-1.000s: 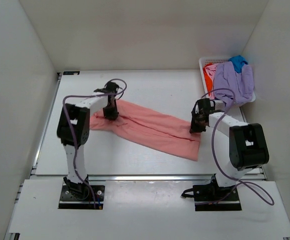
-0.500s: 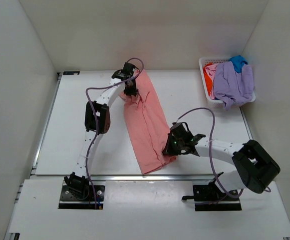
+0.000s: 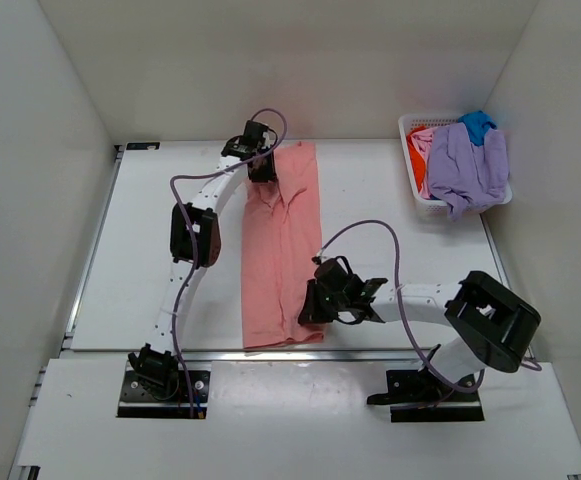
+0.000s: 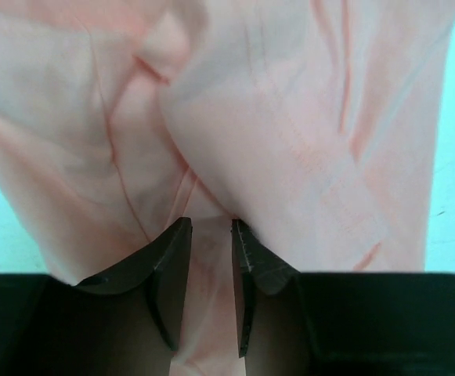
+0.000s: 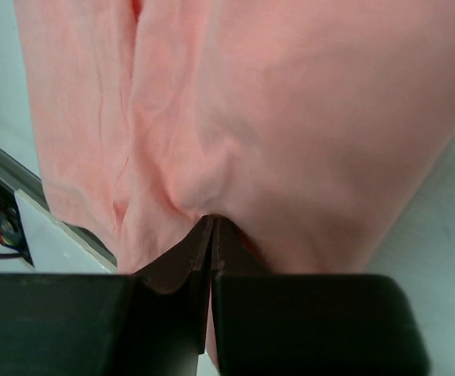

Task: Fold and stack the t-shirts
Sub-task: Rotate the tshirt 90 degrees, then grab the bottom of the folded rectangular tshirt with both arms

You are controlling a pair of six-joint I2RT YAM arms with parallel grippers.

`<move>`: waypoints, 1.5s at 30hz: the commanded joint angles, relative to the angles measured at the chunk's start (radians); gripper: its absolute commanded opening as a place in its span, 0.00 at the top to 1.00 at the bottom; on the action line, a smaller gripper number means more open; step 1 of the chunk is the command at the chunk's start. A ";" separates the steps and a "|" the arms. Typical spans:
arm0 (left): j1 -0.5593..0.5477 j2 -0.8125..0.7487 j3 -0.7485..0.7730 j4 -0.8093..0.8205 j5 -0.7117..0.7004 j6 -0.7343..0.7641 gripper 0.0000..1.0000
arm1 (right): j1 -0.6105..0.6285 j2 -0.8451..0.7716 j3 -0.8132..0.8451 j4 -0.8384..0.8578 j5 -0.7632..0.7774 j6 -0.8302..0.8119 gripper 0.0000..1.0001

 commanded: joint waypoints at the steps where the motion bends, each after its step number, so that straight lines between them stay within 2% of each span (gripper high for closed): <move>1: 0.008 -0.071 0.098 0.061 -0.020 0.049 0.60 | 0.028 0.040 0.010 -0.051 0.013 -0.128 0.98; 5: 0.011 -0.237 -0.031 0.139 -0.107 0.086 0.51 | 0.018 0.029 0.081 -0.111 0.048 -0.222 0.93; 8: 0.028 -0.376 -0.137 0.124 -0.126 0.092 0.47 | -0.005 -0.043 0.143 -0.190 0.082 -0.332 0.83; 11: 0.039 -0.529 -0.274 0.021 -0.117 0.062 0.49 | -0.054 -0.168 0.165 -0.241 0.120 -0.337 0.59; 13: 0.048 -0.670 -0.476 -0.055 -0.022 0.026 0.52 | -0.132 -0.222 0.144 -0.244 0.024 -0.315 0.52; 14: 0.030 -0.754 -0.615 -0.092 -0.026 0.029 0.51 | -0.189 -0.257 0.128 -0.243 -0.044 -0.296 0.45; 15: 0.013 -0.799 -0.685 -0.099 -0.043 0.037 0.49 | -0.235 -0.296 0.095 -0.249 -0.100 -0.289 0.45; 17: -0.086 -0.985 -0.992 -0.085 -0.132 0.031 0.44 | -0.268 -0.340 0.049 -0.290 -0.099 -0.288 0.41; 18: -0.108 -1.033 -1.065 -0.062 -0.140 0.017 0.43 | -0.286 -0.354 0.046 -0.319 -0.108 -0.291 0.41; 20: -0.157 -1.211 -1.344 -0.027 -0.097 -0.062 0.41 | -0.289 -0.368 0.012 -0.364 -0.132 -0.276 0.41; 24: -0.199 -1.431 -1.688 0.045 -0.034 -0.159 0.40 | -0.225 -0.409 -0.060 -0.329 -0.159 -0.179 0.56; 29: -0.265 -1.544 -1.823 0.033 -0.035 -0.264 0.38 | -0.133 -0.422 -0.169 -0.232 -0.151 -0.040 0.58; 32: -0.262 -1.609 -1.892 0.076 -0.014 -0.302 0.36 | -0.082 -0.352 -0.157 -0.203 -0.148 -0.013 0.56; 36: -0.281 -1.634 -1.963 0.134 0.029 -0.362 0.38 | -0.083 -0.305 -0.146 -0.156 -0.151 -0.003 0.56; 39: -0.330 -1.622 -1.982 0.151 0.014 -0.388 0.37 | -0.087 -0.296 -0.131 -0.149 -0.146 0.004 0.55; 45: -0.360 -1.617 -2.038 0.180 0.028 -0.426 0.37 | -0.091 -0.310 -0.146 -0.088 -0.186 0.036 0.52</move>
